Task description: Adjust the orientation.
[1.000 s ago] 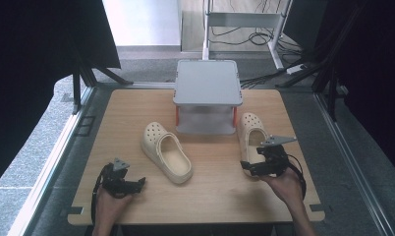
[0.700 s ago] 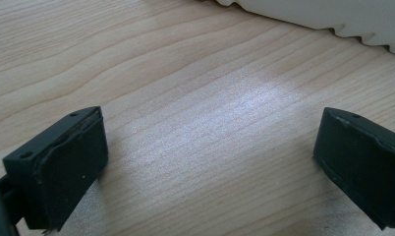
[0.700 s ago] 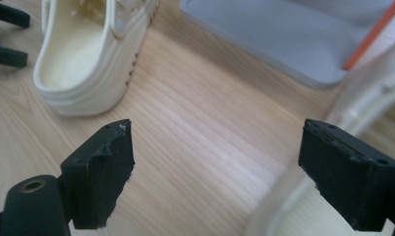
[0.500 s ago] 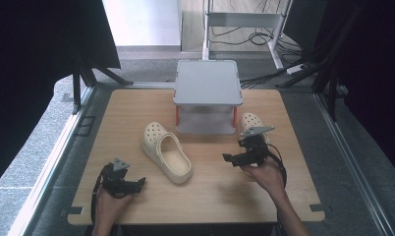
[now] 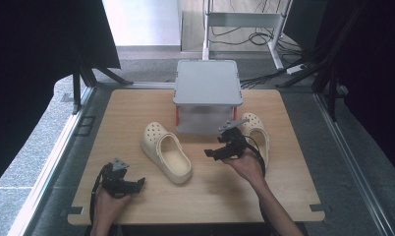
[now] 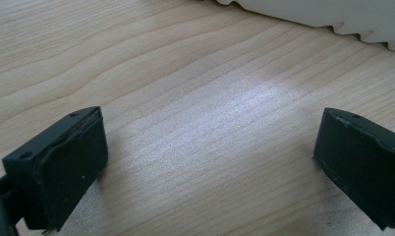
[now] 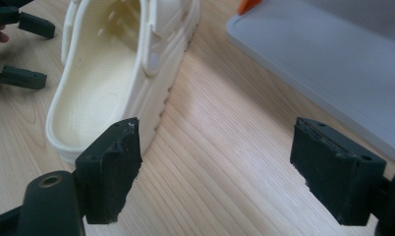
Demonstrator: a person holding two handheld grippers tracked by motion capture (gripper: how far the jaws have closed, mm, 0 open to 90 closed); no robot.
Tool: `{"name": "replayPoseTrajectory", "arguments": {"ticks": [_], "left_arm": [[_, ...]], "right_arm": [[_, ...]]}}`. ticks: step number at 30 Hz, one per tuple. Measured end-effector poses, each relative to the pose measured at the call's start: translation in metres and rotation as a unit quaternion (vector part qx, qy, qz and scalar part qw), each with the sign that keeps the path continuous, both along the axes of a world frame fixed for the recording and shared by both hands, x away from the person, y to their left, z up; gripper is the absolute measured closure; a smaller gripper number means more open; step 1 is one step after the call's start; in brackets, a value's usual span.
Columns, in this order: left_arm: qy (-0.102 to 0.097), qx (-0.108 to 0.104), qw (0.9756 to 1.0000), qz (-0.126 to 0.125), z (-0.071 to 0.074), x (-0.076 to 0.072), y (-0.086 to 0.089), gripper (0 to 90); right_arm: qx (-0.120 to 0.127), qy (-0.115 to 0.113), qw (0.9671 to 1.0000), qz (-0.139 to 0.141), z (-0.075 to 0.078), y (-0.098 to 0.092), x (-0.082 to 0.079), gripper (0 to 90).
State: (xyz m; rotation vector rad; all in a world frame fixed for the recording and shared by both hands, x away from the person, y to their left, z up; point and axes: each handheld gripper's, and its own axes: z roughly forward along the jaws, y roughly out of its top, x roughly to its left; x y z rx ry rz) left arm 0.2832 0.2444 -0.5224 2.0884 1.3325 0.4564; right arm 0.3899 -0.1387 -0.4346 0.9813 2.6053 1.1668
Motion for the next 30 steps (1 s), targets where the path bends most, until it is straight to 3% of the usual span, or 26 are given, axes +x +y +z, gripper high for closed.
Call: {"name": "replayPoseTrajectory", "arguments": {"ticks": [17, 23, 30], "left_arm": [[0.001, 0.003, 1.0, -0.001, 0.0, 0.0, 0.002, 0.0], [0.001, 0.003, 1.0, -0.001, 0.0, 0.0, 0.002, 0.0], [0.0, 0.002, 1.0, -0.001, 0.0, 0.0, 0.002, 0.0]], "right_arm": [[-0.03, 0.007, 0.9977, 0.061, -0.008, 0.091, 0.024, 31.2], [-0.033, 0.026, 0.9975, 0.057, -0.015, 0.116, 0.039, 40.5], [-0.039, 0.035, 0.9981, 0.031, -0.02, 0.132, 0.051, 57.4]]}}
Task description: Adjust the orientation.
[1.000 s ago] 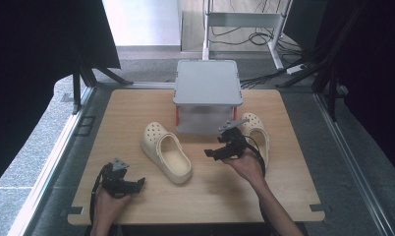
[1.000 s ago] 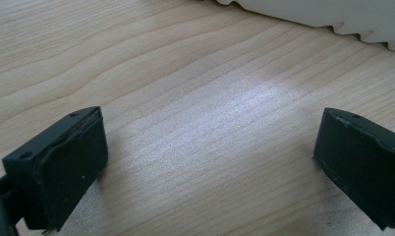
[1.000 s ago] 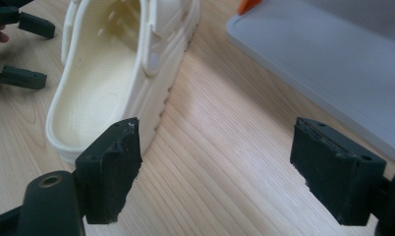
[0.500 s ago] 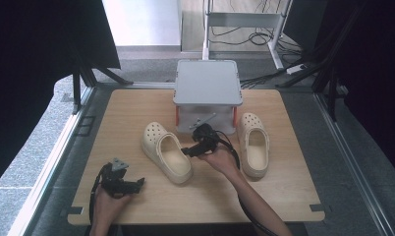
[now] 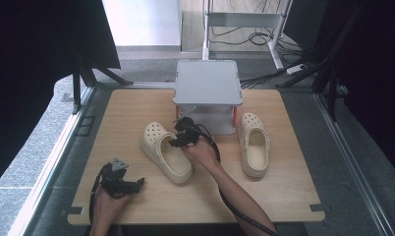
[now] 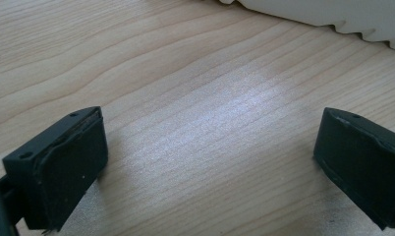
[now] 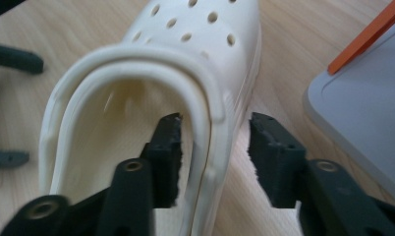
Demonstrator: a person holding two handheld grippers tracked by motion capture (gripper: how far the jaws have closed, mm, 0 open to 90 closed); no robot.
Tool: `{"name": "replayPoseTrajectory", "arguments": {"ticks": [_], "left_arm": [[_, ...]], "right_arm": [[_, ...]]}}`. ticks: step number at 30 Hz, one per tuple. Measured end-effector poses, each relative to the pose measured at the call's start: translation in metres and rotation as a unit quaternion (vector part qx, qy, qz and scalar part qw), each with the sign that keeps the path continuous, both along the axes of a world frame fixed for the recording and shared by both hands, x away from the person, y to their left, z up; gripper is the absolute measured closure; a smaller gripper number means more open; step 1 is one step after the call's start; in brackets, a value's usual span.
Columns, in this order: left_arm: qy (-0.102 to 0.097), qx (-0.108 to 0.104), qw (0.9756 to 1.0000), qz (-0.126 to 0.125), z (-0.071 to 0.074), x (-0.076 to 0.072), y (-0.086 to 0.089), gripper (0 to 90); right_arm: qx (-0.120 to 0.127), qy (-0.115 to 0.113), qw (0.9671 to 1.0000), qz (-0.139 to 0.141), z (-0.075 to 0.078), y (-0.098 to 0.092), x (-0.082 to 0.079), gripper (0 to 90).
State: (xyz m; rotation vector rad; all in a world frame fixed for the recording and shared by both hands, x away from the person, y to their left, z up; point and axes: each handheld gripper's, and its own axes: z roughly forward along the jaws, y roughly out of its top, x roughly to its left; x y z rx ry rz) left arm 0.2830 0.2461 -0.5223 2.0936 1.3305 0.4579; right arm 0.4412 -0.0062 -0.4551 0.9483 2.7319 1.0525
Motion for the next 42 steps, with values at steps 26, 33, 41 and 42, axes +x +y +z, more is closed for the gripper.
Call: {"name": "replayPoseTrajectory", "arguments": {"ticks": [26, 33, 41, 42], "left_arm": [[-0.005, -0.005, 1.0, -0.004, 0.0, -0.003, 0.005, 1.9], [-0.007, -0.004, 1.0, 0.002, 0.0, -0.006, 0.012, 3.4], [-0.006, -0.004, 1.0, 0.005, 0.0, -0.006, 0.013, 3.4], [-0.006, -0.004, 1.0, 0.006, 0.0, -0.006, 0.013, 3.4]], "right_arm": [[-0.011, 0.013, 0.999, 0.04, 0.042, -0.02, -0.063, 76.5], [-0.002, 0.013, 0.9984, 0.055, 0.036, -0.042, -0.097, 76.6], [-0.009, 0.013, 0.9979, 0.063, 0.013, -0.06, -0.121, 76.3], [-0.01, 0.012, 0.9979, 0.063, 0.01, -0.061, -0.122, 76.2]]}}
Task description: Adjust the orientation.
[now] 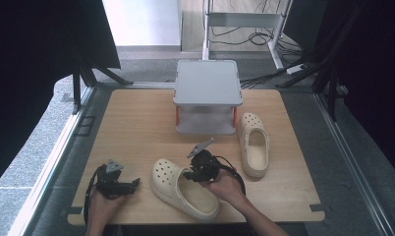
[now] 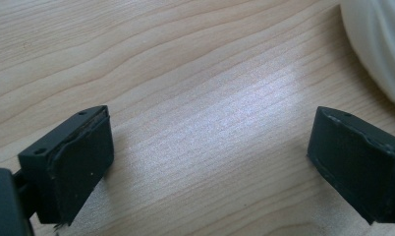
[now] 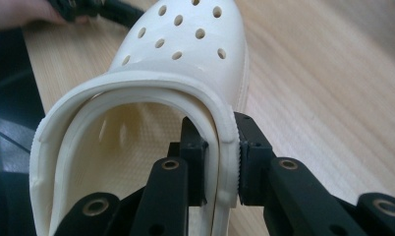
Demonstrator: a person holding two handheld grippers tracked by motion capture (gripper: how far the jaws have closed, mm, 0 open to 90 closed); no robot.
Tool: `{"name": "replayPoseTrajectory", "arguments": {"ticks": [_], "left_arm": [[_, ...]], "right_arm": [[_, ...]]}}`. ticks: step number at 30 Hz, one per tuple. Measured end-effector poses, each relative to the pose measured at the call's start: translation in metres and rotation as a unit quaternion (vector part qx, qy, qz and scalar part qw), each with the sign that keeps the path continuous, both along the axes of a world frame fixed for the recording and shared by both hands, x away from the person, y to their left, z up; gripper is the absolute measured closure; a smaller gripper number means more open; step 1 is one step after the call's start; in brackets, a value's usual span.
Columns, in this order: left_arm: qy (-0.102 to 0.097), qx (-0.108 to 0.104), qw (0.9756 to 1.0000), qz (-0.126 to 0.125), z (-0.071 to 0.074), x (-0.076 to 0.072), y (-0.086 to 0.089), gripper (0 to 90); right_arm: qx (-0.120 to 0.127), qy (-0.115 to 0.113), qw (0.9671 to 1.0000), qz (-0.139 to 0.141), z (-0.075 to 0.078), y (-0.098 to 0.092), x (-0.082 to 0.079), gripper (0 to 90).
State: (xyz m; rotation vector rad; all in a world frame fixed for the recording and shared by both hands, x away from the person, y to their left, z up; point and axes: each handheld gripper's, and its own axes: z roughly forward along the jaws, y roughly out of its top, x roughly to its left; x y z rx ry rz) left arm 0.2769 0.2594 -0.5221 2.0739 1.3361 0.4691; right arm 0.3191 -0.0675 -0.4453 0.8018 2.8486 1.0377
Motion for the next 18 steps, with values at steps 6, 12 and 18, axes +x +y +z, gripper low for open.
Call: {"name": "replayPoseTrajectory", "arguments": {"ticks": [6, 12, 18], "left_arm": [[0.0, 0.0, 1.0, 0.002, 0.0, 0.001, -0.001, 3.2], [0.001, 0.0, 1.0, 0.002, 0.0, 0.001, -0.001, 3.0], [0.002, 0.002, 1.0, 0.003, 0.0, 0.001, -0.001, 2.9]], "right_arm": [[0.013, -0.008, 0.9999, 0.007, -0.007, -0.007, -0.002, 72.3], [0.02, 0.011, 0.9994, 0.027, -0.004, -0.009, 0.001, 52.3], [0.031, 0.016, 0.999, 0.029, 0.007, -0.019, 0.002, 45.8]]}}
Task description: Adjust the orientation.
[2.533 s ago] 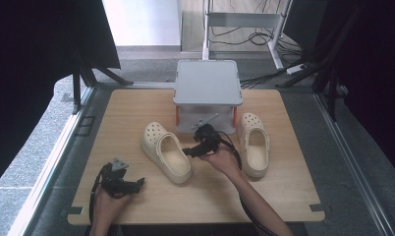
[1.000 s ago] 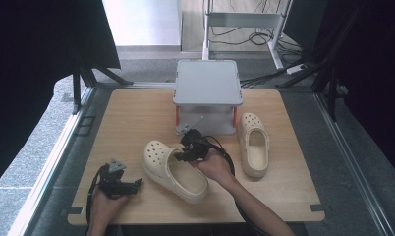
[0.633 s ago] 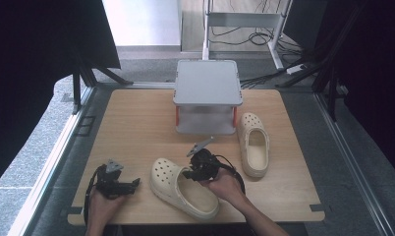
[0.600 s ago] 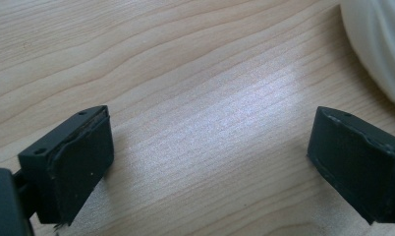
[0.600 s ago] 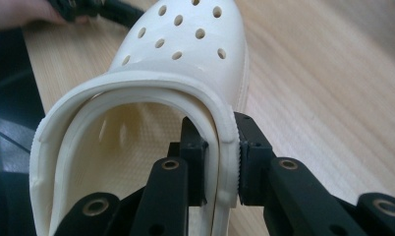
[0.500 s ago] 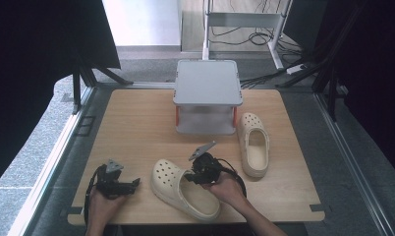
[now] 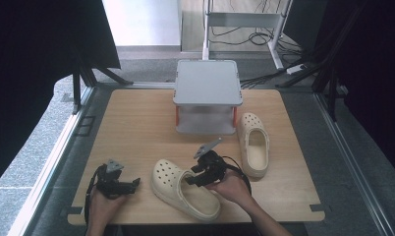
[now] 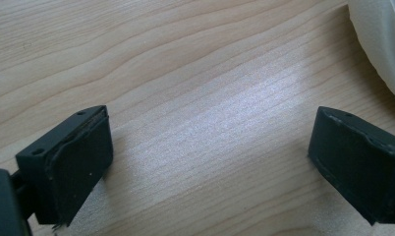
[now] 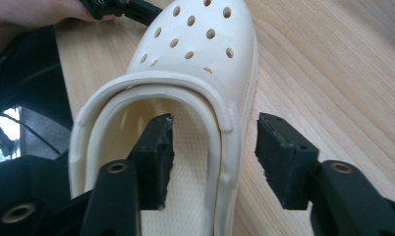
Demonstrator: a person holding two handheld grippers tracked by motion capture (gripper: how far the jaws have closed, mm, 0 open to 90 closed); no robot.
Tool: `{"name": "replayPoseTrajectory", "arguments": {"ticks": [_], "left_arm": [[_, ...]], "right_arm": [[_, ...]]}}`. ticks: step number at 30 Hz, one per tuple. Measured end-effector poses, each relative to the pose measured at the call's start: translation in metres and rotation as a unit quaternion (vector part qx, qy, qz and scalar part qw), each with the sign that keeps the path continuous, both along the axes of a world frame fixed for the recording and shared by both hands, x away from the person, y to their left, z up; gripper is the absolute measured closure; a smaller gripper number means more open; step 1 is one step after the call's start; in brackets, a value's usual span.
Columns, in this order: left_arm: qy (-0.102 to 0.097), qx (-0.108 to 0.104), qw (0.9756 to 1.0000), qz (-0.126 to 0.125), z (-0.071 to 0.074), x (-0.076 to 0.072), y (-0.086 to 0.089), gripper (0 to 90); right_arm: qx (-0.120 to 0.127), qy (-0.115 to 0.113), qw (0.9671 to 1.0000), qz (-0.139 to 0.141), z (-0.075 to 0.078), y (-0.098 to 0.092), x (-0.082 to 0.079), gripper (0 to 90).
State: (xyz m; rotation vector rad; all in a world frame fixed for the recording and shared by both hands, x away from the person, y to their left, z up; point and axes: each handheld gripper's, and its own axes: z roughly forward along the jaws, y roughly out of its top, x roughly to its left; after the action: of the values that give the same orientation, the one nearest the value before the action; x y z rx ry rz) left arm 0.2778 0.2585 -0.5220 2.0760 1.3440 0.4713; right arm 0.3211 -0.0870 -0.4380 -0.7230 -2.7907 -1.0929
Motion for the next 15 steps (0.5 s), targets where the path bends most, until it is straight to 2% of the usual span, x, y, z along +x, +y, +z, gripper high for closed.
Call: {"name": "replayPoseTrajectory", "arguments": {"ticks": [1, 8, 10, 11, 12, 15], "left_arm": [[0.0, 0.0, 1.0, 0.0, 0.0, 0.0, 0.0, 2.9], [0.0, 0.0, 1.0, 0.0, 0.0, 0.0, 0.0, 2.7], [0.0, -0.001, 1.0, 0.0, 0.0, 0.0, 0.0, 2.7], [0.0, -0.001, 1.0, 0.0, 0.0, 0.0, 0.0, 2.7], [0.0, -0.001, 1.0, 0.0, 0.0, 0.0, 0.0, 2.7], [0.0, -0.001, 1.0, 0.0, 0.0, 0.0, 0.0, 2.7]], "right_arm": [[0.001, -0.004, 1.0, -0.003, 0.004, -0.006, 0.0, 42.5], [0.009, -0.006, 0.9996, -0.025, 0.016, -0.032, 0.003, 38.9], [0.007, -0.008, 0.9993, -0.037, 0.019, -0.042, 0.005, 38.2], [0.005, -0.005, 0.9985, -0.055, 0.02, -0.053, 0.008, 38.2], [0.005, -0.005, 0.9985, -0.055, 0.02, -0.053, 0.008, 38.2], [0.0, -0.008, 0.9962, -0.087, 0.021, -0.073, 0.016, 37.9]]}}
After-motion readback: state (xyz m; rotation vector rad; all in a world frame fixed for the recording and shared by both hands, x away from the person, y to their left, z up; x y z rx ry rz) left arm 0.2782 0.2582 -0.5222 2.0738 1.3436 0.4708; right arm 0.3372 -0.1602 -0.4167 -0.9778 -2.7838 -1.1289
